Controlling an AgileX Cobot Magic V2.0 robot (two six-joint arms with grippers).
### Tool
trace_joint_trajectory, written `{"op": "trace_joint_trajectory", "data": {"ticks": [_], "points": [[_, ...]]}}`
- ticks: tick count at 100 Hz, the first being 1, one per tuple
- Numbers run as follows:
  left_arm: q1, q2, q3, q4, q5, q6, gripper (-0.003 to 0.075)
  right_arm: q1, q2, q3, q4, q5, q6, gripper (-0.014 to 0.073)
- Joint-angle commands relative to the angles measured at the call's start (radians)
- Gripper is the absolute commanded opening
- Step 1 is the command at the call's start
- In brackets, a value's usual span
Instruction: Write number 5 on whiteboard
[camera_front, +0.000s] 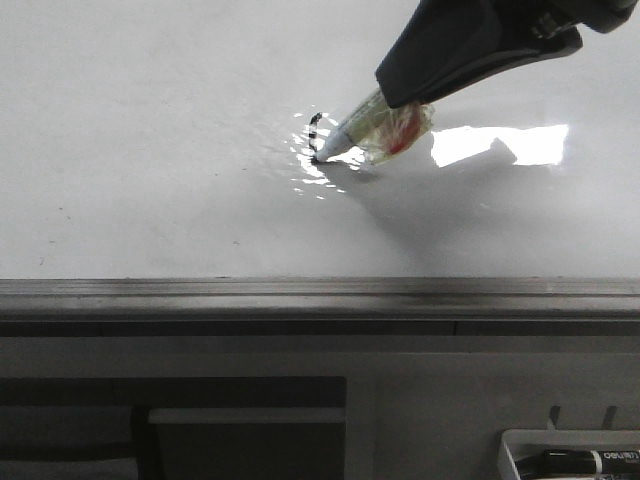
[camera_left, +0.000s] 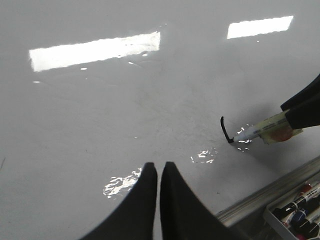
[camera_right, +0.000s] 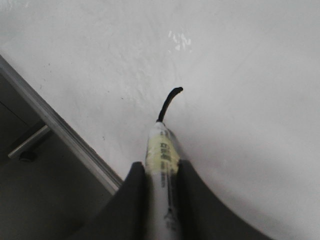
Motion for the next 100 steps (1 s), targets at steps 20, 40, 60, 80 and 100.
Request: {"op": "trace_joint_trajectory", "data": {"ticks": [20, 40, 60, 80, 100], "points": [[0.002, 0.001, -0.028, -0.015, -0.08, -0.009, -0.002, -0.083, -0.051, -0.019, -0.075, 0.01, 0.091, -0.0039], [0.002, 0.001, -0.028, -0.015, -0.082, -0.009, -0.002, -0.102, -0.082, 0.018, -0.075, 0.081, 0.094, -0.0039], [0.002, 0.001, -0.028, -0.015, -0.082, -0.009, -0.002, -0.023, -0.068, 0.077, -0.043, 0.009, 0.098, -0.0039], [0.002, 0.001, -0.028, -0.015, -0.082, -0.009, -0.002, 0.003, -0.025, 0.07, -0.009, -0.072, 0.098, -0.0039], [0.002, 0.001, -0.028, -0.015, -0.082, -0.009, -0.002, 0.026, -0.083, 0.0, -0.009, 0.008, 0.098, -0.004]]}}
